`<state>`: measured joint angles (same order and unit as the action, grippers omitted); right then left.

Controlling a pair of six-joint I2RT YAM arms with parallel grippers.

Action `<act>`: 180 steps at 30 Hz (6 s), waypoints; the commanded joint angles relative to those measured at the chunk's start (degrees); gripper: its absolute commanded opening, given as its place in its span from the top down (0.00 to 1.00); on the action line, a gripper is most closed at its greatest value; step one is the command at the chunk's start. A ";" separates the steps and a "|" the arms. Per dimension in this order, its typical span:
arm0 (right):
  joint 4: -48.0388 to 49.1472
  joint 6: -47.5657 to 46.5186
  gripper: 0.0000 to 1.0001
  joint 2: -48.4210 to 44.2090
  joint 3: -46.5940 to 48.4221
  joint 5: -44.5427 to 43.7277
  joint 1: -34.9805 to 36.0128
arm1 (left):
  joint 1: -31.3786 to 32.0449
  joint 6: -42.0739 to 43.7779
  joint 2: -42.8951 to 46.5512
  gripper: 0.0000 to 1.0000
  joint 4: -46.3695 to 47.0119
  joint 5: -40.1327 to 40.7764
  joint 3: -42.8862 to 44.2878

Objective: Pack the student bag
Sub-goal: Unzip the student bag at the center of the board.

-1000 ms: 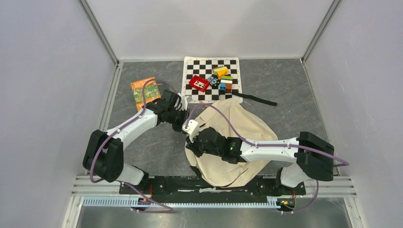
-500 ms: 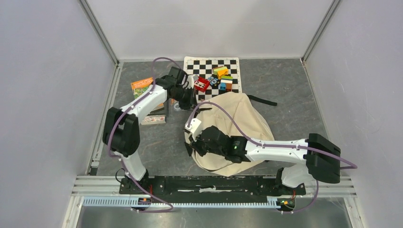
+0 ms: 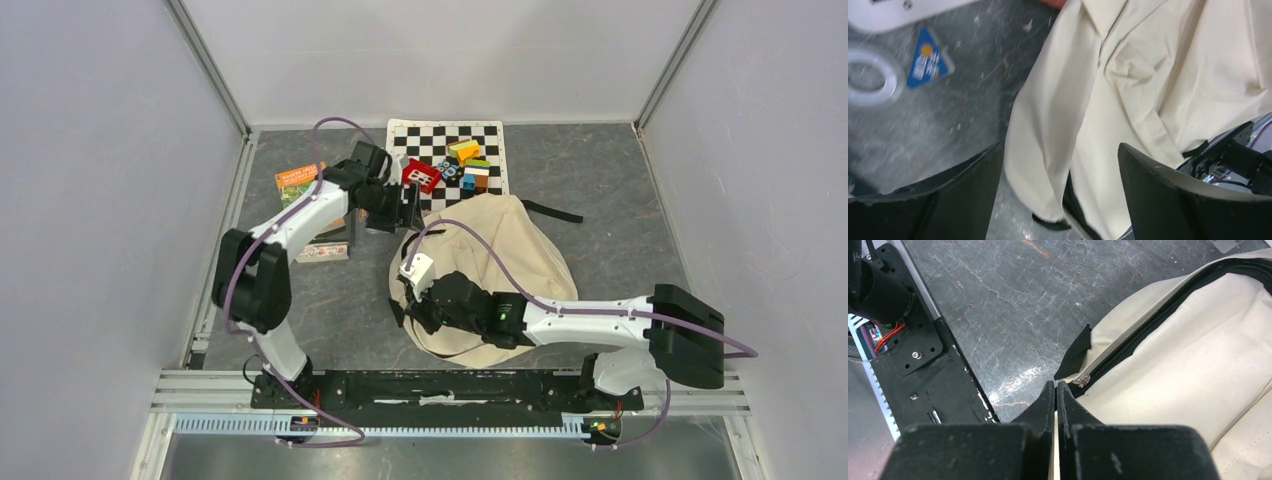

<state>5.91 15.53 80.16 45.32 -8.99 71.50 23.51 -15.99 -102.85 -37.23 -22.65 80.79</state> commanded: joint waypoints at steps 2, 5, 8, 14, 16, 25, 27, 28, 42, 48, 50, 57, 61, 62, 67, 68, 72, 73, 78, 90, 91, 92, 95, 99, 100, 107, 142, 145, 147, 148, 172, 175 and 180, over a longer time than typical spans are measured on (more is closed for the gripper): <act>7.07 1.22 1.00 -2.75 -1.79 -0.76 0.42 | -0.20 -3.87 16.79 0.06 4.88 6.65 -9.84; 8.34 0.84 1.00 -3.11 -2.34 -0.30 0.43 | 0.69 -7.87 24.84 0.00 7.23 9.81 -17.80; 8.75 0.33 1.00 -3.16 -2.52 -0.25 0.46 | 2.99 -12.88 31.63 0.00 10.12 10.10 -25.60; 10.83 0.16 1.00 -3.42 -3.60 0.08 0.39 | 11.51 -24.29 38.71 0.12 15.89 13.57 -36.24; 11.60 0.35 1.00 -3.41 -4.04 0.33 0.40 | 13.49 -26.97 39.50 0.14 19.57 13.64 -38.92; 12.50 1.52 1.00 -4.35 -5.51 1.70 0.35 | 13.89 -29.96 39.75 0.41 23.18 13.55 -43.17; 12.70 1.65 1.00 -4.57 -5.81 1.38 0.39 | 13.85 -30.90 39.79 0.44 24.57 13.04 -44.27; 12.68 1.62 1.00 -4.63 -5.86 1.36 0.39 | 13.87 -31.39 39.88 0.47 25.28 12.92 -44.77; 11.50 0.46 1.00 -3.75 -5.56 1.46 0.41 | 13.76 -29.03 36.73 0.98 27.23 12.13 -44.05; 9.30 0.14 1.00 -5.39 -5.89 0.43 0.40 | 13.09 -26.20 36.88 0.98 25.04 12.84 -41.17; 8.98 -0.04 1.00 -5.98 -6.44 0.37 0.39 | 12.39 -24.33 36.44 0.98 23.47 12.49 -39.05; 7.63 1.27 1.00 -8.08 -9.26 1.92 0.72 | 7.34 -18.39 32.36 0.98 19.92 9.10 -32.00; 8.62 2.89 1.00 -9.71 -11.92 2.37 1.31 | 4.17 -14.04 27.39 0.98 17.40 8.30 -26.93; 8.69 3.23 1.00 -9.94 -12.35 2.40 1.45 | 3.70 -13.17 26.06 0.98 16.91 8.05 -25.79; 9.23 4.24 1.00 -9.92 -14.26 2.84 1.80 | 0.72 -11.31 21.26 0.98 17.01 5.49 -21.25; 9.35 4.32 1.00 -9.76 -14.46 2.85 1.88 | 0.33 -11.21 20.57 0.98 17.02 5.30 -20.51; 9.64 4.51 1.00 -9.36 -14.39 2.85 1.98 | -0.13 -11.05 18.82 0.98 16.84 4.82 -19.27; 9.86 4.58 1.00 -9.30 -14.25 2.68 2.06 | -0.14 -11.08 18.73 0.91 16.84 4.68 -19.54; 10.06 4.70 1.00 -8.13 -12.66 0.97 2.04 | -0.10 -11.14 21.24 0.41 16.43 4.27 -24.09; 10.67 4.26 1.00 -3.57 -8.04 0.80 2.03 | 6.97 -21.34 38.82 0.18 17.11 8.52 -42.18; 10.70 4.30 1.00 -3.31 -7.70 0.82 2.06 | 8.46 -22.82 40.02 0.18 17.92 9.38 -43.42; 10.83 4.33 1.00 -3.19 -7.39 0.86 2.06 | 9.94 -24.59 41.47 0.19 18.78 9.79 -44.86; 11.23 4.41 1.00 -2.72 -6.96 1.23 2.03 | 12.00 -29.09 43.96 0.21 23.57 9.39 -48.99; 11.37 4.71 1.00 -2.58 -6.73 1.48 2.06 | 12.44 -31.66 43.93 0.31 26.73 9.67 -51.56; 11.31 4.87 1.00 -2.66 -6.80 1.53 2.06 | 12.53 -32.11 43.48 0.33 28.13 9.32 -52.05; 10.09 5.25 1.00 -4.63 -7.96 0.87 2.11 | 12.66 -34.45 38.70 0.64 35.26 6.65 -53.59; -5.78 9.74 1.00 -9.73 -16.25 -10.79 0.62 | -3.19 -13.75 33.05 0.98 18.91 5.95 -37.31; -7.89 9.65 1.00 -10.14 -15.50 -13.04 0.58 | -4.08 -12.62 31.91 0.98 17.76 6.57 -35.98; -7.91 8.89 1.00 -10.03 -14.72 -13.52 0.62 | -4.11 -12.62 31.73 0.89 17.72 5.53 -35.92; -7.69 8.51 1.00 -9.72 -14.25 -13.64 0.57 | -4.13 -12.64 31.81 0.78 17.72 4.91 -36.05; -0.29 6.70 1.00 -0.39 -4.75 -11.48 0.59 | 11.99 -34.23 44.89 0.34 26.72 16.49 -55.48; -0.05 6.99 1.00 -1.11 -5.56 -11.45 0.57 | 12.18 -35.13 44.11 0.42 29.25 16.90 -56.39; -0.20 7.08 1.00 -1.46 -5.97 -11.79 0.61 | 12.78 -35.73 42.54 0.57 31.61 16.44 -56.75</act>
<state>3.40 22.24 80.09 38.85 -20.38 72.14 35.70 -49.23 -59.48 -10.87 -7.62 24.64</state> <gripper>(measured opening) 0.009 0.481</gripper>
